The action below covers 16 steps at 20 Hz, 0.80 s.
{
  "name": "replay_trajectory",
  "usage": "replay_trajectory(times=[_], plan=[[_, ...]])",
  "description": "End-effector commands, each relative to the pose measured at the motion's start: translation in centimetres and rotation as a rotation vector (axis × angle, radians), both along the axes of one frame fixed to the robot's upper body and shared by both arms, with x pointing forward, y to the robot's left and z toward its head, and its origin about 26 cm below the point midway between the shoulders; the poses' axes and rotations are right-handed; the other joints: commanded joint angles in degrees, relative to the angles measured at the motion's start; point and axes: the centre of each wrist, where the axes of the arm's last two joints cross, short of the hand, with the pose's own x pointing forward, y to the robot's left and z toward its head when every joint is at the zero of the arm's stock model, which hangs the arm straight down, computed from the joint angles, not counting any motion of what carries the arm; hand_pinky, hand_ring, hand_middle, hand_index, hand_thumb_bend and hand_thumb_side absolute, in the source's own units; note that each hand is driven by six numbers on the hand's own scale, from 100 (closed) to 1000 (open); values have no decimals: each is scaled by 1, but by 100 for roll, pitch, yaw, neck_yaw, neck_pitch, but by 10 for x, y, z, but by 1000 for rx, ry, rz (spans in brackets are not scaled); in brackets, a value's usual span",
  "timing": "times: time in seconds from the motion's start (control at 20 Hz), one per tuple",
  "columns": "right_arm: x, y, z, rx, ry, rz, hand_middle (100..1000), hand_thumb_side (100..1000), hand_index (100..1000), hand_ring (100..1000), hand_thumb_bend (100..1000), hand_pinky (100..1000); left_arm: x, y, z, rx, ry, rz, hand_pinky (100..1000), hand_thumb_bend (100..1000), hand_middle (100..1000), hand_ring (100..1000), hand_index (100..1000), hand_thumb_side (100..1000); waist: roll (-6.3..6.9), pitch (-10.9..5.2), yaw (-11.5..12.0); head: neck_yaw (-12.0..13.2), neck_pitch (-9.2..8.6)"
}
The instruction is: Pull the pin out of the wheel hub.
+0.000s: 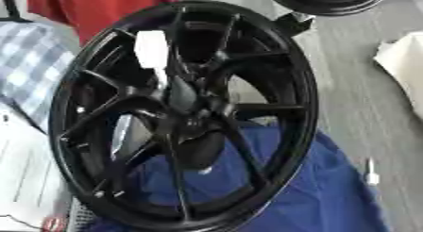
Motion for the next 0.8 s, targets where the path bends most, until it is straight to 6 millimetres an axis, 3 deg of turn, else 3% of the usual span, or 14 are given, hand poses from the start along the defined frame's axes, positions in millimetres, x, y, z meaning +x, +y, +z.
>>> replay_trajectory(times=[0.05,0.45,0.8], plan=[[-4,-4,11,-12,-37,-10,742,442,794,788,100,883,-10,11,14,-5,-32,30,856,567,780,824,840,445,-30,-177,1,16,35],[-4,-4,11,-15,-37,-14,742,442,794,787,100,882,-9,12,12,-4,-23,34,856,577,781,825,845,443,-22,-180,-9,24,24],[-3,-5,11,-22,-37,-24,742,444,794,786,100,881,-21,15,-10,92,44,117,878,608,813,861,866,428,8,-179,-5,-16,-4]])
